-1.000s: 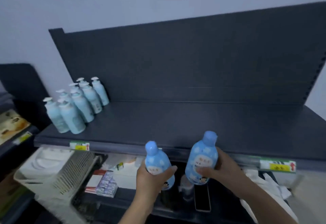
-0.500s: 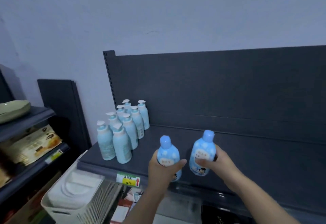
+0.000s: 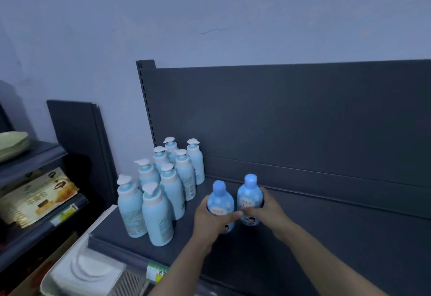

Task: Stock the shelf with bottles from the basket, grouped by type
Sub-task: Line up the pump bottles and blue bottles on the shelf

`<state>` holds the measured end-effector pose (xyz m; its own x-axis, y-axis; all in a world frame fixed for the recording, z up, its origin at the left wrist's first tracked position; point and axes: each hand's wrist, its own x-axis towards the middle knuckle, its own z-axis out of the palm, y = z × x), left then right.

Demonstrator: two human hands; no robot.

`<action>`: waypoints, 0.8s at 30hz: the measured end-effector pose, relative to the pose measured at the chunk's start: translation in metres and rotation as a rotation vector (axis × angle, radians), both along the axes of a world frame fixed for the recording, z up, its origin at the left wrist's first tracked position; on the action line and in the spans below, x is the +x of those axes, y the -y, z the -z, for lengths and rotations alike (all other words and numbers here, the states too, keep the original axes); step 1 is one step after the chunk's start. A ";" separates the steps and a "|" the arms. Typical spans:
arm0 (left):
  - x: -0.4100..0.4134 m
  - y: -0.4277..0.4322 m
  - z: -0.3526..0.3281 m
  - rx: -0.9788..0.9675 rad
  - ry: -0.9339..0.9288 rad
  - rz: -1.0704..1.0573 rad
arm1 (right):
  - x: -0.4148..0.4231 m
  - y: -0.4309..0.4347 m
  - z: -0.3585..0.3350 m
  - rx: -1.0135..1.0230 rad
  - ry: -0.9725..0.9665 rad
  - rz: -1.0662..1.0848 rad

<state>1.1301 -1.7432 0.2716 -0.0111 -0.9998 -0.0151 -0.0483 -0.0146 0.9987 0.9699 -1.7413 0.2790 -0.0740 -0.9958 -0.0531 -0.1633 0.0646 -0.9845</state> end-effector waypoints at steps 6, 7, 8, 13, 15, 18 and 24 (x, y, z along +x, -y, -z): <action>0.007 0.025 0.012 0.027 0.054 0.051 | 0.005 0.020 0.013 0.025 -0.013 -0.006; 0.008 0.028 0.014 0.037 0.058 0.066 | 0.006 0.022 0.015 0.029 -0.014 -0.004; 0.009 0.031 0.017 0.046 0.061 0.085 | 0.007 0.023 0.017 0.032 -0.014 0.000; 0.013 0.035 0.020 0.046 0.050 0.146 | 0.008 0.025 0.017 0.029 -0.032 0.004; 0.013 0.033 0.021 0.031 0.068 0.149 | 0.008 0.022 0.019 0.023 -0.041 0.018; 0.009 0.022 0.026 -0.025 0.081 0.018 | 0.009 0.017 0.026 0.006 -0.058 0.065; -0.016 0.015 0.031 0.017 0.027 -0.182 | 0.014 0.030 0.034 -0.005 -0.041 0.109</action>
